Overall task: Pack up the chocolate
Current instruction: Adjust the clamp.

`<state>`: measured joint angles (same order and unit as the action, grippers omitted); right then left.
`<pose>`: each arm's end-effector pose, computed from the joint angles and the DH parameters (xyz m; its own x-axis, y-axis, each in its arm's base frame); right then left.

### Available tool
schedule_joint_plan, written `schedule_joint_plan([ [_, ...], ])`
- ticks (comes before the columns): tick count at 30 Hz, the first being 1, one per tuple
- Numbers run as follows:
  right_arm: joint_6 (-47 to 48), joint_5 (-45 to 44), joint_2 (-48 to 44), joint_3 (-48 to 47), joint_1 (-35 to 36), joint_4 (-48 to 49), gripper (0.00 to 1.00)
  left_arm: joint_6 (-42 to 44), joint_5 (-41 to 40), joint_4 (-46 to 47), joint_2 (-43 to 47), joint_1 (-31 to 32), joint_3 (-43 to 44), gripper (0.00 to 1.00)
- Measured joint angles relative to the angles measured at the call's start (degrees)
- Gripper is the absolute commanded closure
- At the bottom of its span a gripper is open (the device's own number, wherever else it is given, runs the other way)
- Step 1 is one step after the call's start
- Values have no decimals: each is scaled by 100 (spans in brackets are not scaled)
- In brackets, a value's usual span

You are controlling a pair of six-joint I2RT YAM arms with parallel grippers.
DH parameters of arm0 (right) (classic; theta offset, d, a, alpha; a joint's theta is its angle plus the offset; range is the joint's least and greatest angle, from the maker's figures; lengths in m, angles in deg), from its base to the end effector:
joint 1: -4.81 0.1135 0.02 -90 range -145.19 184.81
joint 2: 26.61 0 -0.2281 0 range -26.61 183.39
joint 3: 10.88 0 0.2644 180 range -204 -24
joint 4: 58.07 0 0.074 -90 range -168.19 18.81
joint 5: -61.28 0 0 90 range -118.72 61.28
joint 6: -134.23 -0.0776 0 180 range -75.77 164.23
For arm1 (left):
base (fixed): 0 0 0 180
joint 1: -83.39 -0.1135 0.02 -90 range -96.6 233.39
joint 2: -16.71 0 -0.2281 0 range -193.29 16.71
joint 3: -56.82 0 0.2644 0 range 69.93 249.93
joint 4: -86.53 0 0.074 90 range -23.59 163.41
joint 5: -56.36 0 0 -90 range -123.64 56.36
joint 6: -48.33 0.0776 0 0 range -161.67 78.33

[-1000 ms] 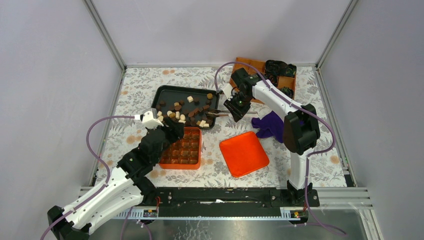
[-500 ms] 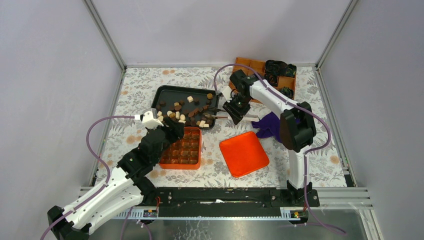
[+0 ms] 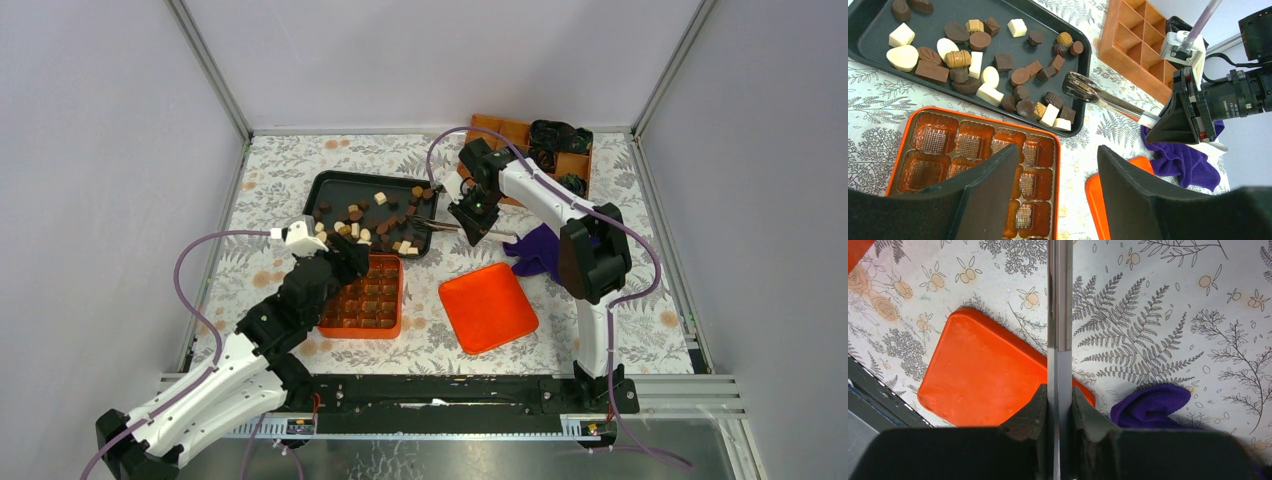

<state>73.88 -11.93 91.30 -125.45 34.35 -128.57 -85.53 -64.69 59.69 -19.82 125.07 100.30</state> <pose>0.3648 0.2325 0.1572 -0.4581 -0.8040 -0.3791 -0.8844 0.4551 0.1034 0.1993 -0.1239 0.2335 -0.3270 -0.5037 -0.7996 -0.0265 0.8507 -0.5250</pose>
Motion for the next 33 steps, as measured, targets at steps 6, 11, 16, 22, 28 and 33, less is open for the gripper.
schedule_joint_plan([
  [6,-46,72,0,0,0,-4,97,2,2,9,-50,0,0,33],
  [11,-142,356,0,-55,-55,-35,66,2,4,11,-70,0,0,33],
  [16,-251,739,0,-225,-267,-42,53,0,26,42,-68,0,0,33],
  [22,-328,984,0,-251,-472,-13,72,0,72,142,-70,0,0,32],
  [28,-391,1115,0,-251,-474,4,87,-2,127,179,-83,0,0,32],
  [33,-446,1244,0,-251,-507,2,88,-57,214,356,-83,0,-28,28],
])
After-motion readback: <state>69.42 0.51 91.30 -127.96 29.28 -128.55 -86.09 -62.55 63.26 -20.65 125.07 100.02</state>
